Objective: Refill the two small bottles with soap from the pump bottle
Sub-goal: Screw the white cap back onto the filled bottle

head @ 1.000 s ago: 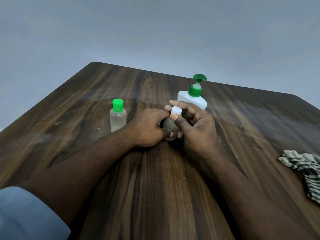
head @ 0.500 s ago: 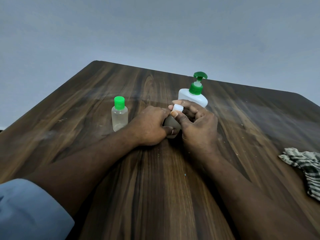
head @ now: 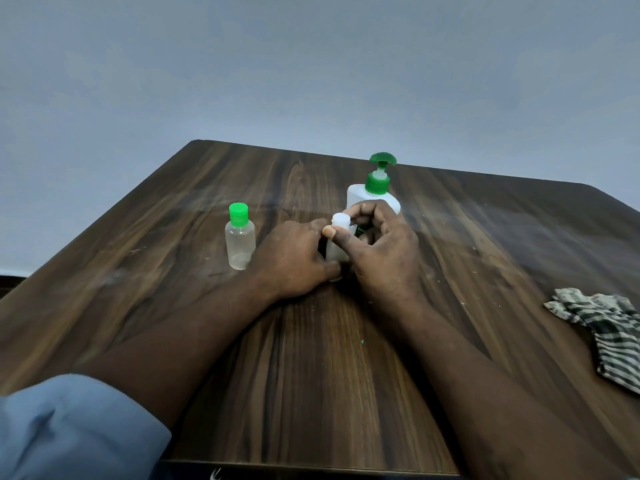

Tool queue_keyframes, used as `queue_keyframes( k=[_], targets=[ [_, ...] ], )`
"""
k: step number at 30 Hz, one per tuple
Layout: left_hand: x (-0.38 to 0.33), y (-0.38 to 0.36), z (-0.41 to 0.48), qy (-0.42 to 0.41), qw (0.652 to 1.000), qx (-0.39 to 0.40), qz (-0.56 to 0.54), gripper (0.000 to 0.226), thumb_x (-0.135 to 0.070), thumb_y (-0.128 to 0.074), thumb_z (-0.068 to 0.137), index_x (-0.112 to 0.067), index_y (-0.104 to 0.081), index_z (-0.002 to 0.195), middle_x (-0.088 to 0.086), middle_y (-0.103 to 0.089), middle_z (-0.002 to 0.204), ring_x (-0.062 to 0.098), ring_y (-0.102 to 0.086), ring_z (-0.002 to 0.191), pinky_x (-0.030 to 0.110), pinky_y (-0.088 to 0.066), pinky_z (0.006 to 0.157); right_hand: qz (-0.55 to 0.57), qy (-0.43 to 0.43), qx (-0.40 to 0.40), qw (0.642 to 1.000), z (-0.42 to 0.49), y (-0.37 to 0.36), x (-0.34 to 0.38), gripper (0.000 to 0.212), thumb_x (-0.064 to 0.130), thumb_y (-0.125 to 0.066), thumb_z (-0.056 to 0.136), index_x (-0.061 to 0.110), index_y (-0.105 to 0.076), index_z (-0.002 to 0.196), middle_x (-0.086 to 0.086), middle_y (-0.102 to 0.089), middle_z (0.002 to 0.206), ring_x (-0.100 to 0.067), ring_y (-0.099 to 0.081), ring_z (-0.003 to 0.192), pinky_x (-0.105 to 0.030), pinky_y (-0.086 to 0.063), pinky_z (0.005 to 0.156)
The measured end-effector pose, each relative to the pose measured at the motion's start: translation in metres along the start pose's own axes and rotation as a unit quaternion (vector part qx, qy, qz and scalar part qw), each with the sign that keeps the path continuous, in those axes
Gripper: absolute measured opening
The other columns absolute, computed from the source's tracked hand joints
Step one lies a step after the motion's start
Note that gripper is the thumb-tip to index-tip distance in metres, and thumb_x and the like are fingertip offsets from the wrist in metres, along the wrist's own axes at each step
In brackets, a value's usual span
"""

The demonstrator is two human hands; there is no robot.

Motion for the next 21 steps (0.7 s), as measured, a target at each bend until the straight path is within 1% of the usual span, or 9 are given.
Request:
queue_keyframes(
  k=[3,4,7,8,13,15,17,19,21],
  targets=[
    [0.005,-0.002,-0.004,0.003,0.998,0.026,-0.049,0.051,-0.05,-0.076,0.075,-0.028,-0.061,0.119,-0.014,-0.067,0.083,0.005,-0.062,0.075,0.023,-0.043,0.063,0.024,-0.017,0.08,0.996,-0.002,-0.012,-0.004,0.021,0.032,-0.083,0.083,0.035,-0.071,0.1,0.005,-0.074,0.09,-0.028,-0.064,0.069,-0.052,-0.062,0.063],
    [0.006,-0.002,-0.005,0.002,0.997,0.035,-0.073,0.051,-0.048,-0.078,0.076,-0.028,-0.061,0.121,-0.015,-0.067,0.087,0.001,-0.062,0.078,0.019,-0.042,0.064,0.043,-0.019,0.106,0.993,-0.003,-0.016,-0.004,0.02,0.031,-0.08,0.085,0.035,-0.071,0.103,0.002,-0.076,0.094,-0.029,-0.066,0.071,-0.053,-0.062,0.064],
    [0.008,0.001,-0.01,0.003,0.989,0.045,-0.14,0.047,-0.042,-0.085,0.075,-0.028,-0.065,0.114,-0.019,-0.068,0.094,-0.008,-0.063,0.086,0.008,-0.042,0.069,0.129,-0.031,0.15,0.98,-0.005,-0.023,-0.001,0.02,0.012,-0.072,0.096,0.019,-0.071,0.115,-0.003,-0.08,0.109,-0.006,-0.068,0.076,-0.031,-0.056,0.064],
    [0.009,0.003,-0.011,0.001,0.988,0.044,-0.15,0.045,-0.041,-0.087,0.074,-0.027,-0.068,0.113,-0.018,-0.07,0.096,-0.008,-0.063,0.089,0.008,-0.043,0.071,0.14,-0.031,0.156,0.977,-0.005,-0.024,0.001,0.02,0.007,-0.07,0.098,0.014,-0.071,0.117,-0.004,-0.08,0.111,-0.003,-0.067,0.076,-0.027,-0.054,0.064],
    [0.015,0.01,-0.021,0.023,0.988,0.037,-0.148,0.042,-0.043,-0.087,0.073,-0.026,-0.071,0.107,-0.012,-0.074,0.091,-0.001,-0.068,0.08,0.027,-0.055,0.072,0.111,0.004,0.16,0.981,-0.008,-0.025,0.007,0.029,0.013,-0.076,0.093,0.023,-0.073,0.12,0.001,-0.079,0.114,-0.007,-0.07,0.087,-0.031,-0.058,0.077],
    [0.016,0.017,-0.029,0.025,0.989,0.028,-0.141,0.041,-0.052,-0.083,0.072,-0.028,-0.07,0.103,-0.012,-0.074,0.09,0.0,-0.068,0.079,0.032,-0.056,0.072,0.11,0.003,0.16,0.981,-0.009,-0.025,0.01,0.032,0.014,-0.08,0.091,0.022,-0.073,0.121,0.004,-0.078,0.114,-0.008,-0.073,0.093,-0.028,-0.059,0.077],
    [0.016,0.025,-0.036,0.018,0.991,0.02,-0.135,0.031,-0.053,-0.081,0.074,-0.037,-0.068,0.098,-0.016,-0.072,0.086,-0.004,-0.065,0.076,0.03,-0.052,0.068,0.104,0.008,0.156,0.982,-0.009,-0.026,0.012,0.03,0.013,-0.08,0.091,0.019,-0.072,0.12,0.006,-0.079,0.111,-0.008,-0.074,0.097,-0.024,-0.058,0.074],
    [0.015,0.039,-0.045,0.014,0.995,0.001,-0.094,0.024,-0.056,-0.079,0.075,-0.048,-0.061,0.089,-0.022,-0.065,0.077,-0.002,-0.06,0.072,0.029,-0.042,0.064,0.082,0.012,0.164,0.983,-0.012,-0.029,0.013,0.028,0.016,-0.08,0.092,0.019,-0.073,0.118,0.007,-0.079,0.109,-0.011,-0.076,0.089,-0.026,-0.058,0.073],
    [0.022,0.056,-0.055,0.028,0.997,-0.024,-0.061,0.032,-0.069,-0.069,0.07,-0.041,-0.063,0.086,-0.017,-0.063,0.074,0.003,-0.058,0.072,0.032,-0.043,0.063,0.049,0.009,0.179,0.983,-0.016,-0.034,0.013,0.026,0.019,-0.081,0.092,0.022,-0.073,0.116,0.01,-0.079,0.107,-0.016,-0.075,0.074,-0.029,-0.059,0.072]
  ],
)
Point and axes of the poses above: each hand's wrist, its own z-axis towards the middle knuckle, its own y-axis out of the back of the hand, x = y × z, the point moved 9 cm from there along z, towards the middle knuckle
